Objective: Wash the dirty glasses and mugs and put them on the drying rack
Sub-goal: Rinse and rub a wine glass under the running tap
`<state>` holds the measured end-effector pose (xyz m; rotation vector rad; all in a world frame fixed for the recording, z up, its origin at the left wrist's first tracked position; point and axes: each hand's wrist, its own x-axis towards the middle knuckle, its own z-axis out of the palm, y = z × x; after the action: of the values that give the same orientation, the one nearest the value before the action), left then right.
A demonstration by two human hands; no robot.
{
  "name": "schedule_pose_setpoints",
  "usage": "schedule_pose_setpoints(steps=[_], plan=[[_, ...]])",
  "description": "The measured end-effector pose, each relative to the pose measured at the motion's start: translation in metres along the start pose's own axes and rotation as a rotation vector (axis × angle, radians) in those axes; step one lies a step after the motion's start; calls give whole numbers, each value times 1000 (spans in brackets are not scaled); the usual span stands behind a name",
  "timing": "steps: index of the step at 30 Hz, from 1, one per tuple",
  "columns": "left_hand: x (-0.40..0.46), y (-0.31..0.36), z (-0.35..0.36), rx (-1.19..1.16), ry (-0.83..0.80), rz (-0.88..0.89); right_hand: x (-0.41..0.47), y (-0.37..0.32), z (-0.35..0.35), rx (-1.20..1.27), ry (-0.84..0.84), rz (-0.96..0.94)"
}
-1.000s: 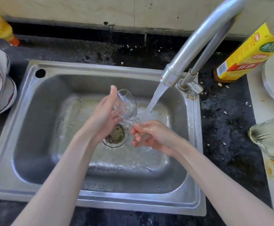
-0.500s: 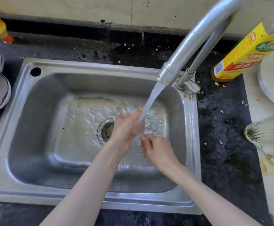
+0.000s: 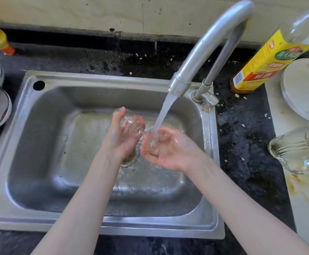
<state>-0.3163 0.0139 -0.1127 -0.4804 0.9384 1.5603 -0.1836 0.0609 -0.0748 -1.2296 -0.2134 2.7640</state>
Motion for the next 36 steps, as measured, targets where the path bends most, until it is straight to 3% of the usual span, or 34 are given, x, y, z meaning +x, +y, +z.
schedule_pose_setpoints(steps=[5,12,15,18,22,27,32,36], plan=[[-1,3,1,-243,130,-80,2,4,-1,106,-106,-112],[-2,-5,-6,-286,191,-208,-2,11,-9,-263,-100,-287],[1,-6,-10,-270,205,-106,-2,12,-16,-406,-78,-299],[-7,-8,-5,-46,186,44,0,15,-24,-418,11,-281],[-17,-13,-8,250,59,254,15,24,-38,-222,155,-224],[-40,-31,-4,999,-5,510,24,30,-53,-38,291,-100],[-54,-34,2,1198,-132,618,4,13,-57,-149,326,-101],[-67,-36,14,1343,-146,694,-13,-11,-51,-79,370,-214]])
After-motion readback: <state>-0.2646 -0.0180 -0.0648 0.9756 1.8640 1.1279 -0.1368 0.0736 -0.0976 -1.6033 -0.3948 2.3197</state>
